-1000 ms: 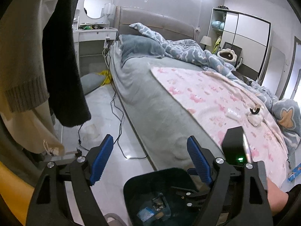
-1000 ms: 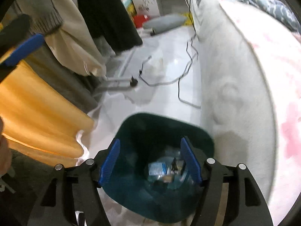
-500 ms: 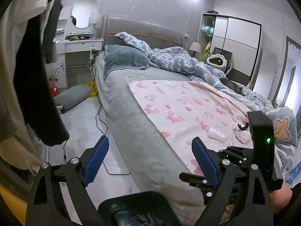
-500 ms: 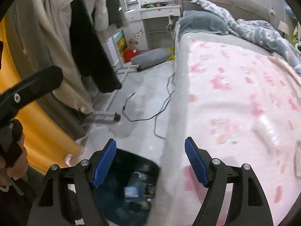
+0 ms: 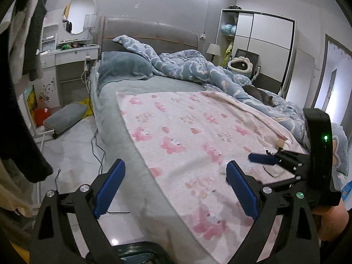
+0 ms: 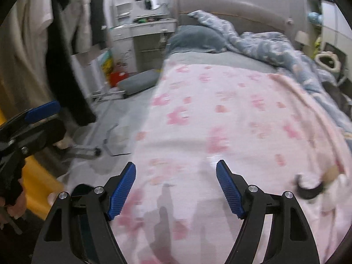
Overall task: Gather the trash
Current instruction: 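Move both tools back over the bed toward the bubble-wrapped item and tissue ball, then grasp the bubble-wrapped item with the left tool while the right tool closes on the white tissue ball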
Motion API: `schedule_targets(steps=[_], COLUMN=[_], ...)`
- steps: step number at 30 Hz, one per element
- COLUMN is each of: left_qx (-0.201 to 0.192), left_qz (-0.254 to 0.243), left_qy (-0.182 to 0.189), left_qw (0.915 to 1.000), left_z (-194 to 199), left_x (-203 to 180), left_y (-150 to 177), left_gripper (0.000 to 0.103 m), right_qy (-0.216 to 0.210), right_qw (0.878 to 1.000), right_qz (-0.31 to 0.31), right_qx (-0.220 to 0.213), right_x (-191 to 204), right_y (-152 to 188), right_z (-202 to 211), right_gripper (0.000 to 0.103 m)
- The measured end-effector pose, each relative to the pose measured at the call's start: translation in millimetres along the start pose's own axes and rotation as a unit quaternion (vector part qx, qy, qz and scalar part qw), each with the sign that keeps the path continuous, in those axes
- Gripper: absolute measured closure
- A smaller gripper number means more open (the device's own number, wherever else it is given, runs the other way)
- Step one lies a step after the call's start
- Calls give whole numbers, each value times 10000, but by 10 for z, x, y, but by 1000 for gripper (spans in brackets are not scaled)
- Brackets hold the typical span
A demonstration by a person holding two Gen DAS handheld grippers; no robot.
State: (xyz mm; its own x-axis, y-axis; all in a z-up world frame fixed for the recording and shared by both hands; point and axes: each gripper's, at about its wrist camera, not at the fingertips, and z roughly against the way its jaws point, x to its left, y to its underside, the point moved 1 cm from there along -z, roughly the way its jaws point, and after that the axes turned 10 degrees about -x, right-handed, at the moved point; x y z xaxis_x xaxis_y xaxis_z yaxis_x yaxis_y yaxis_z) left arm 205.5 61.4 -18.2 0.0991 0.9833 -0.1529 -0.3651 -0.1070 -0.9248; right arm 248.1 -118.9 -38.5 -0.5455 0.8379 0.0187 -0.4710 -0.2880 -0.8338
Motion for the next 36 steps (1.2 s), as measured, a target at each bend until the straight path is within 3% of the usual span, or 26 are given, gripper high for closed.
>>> schedule_targets(steps=[7,14,21,26,28,36], left_qx=[130,286,350,430,470,657], left_qz=[-64,-6,31,39,-2,-222], left_qy=[54,110,124,177,201,261], left_qw=[9999,9995,9993,9989,9987,9973], left_z=[-244,-444,-573,-678,-728,-887], left_x=[-155,-224,-269,-327,-369,-508], left_y=[40,86,100,115,134,243], left_gripper=[8,8,8,8,8,8], right_qy=[1108,1766,2158,2166,2213,2099], right_qw=[9933,9833,9749,9749,9739,9749], right_qz=[-274,-392,-509,-522,-509,-738], right_qx=[-179,-173,-196,-46,19,112], right_x=[-560,-924,-1129,-1217,-1235,-1382], right_y=[33,130,207,249,266,322], right_z=[56,96,139,90,77,81], right_gripper=[25,25,25,25,35,51])
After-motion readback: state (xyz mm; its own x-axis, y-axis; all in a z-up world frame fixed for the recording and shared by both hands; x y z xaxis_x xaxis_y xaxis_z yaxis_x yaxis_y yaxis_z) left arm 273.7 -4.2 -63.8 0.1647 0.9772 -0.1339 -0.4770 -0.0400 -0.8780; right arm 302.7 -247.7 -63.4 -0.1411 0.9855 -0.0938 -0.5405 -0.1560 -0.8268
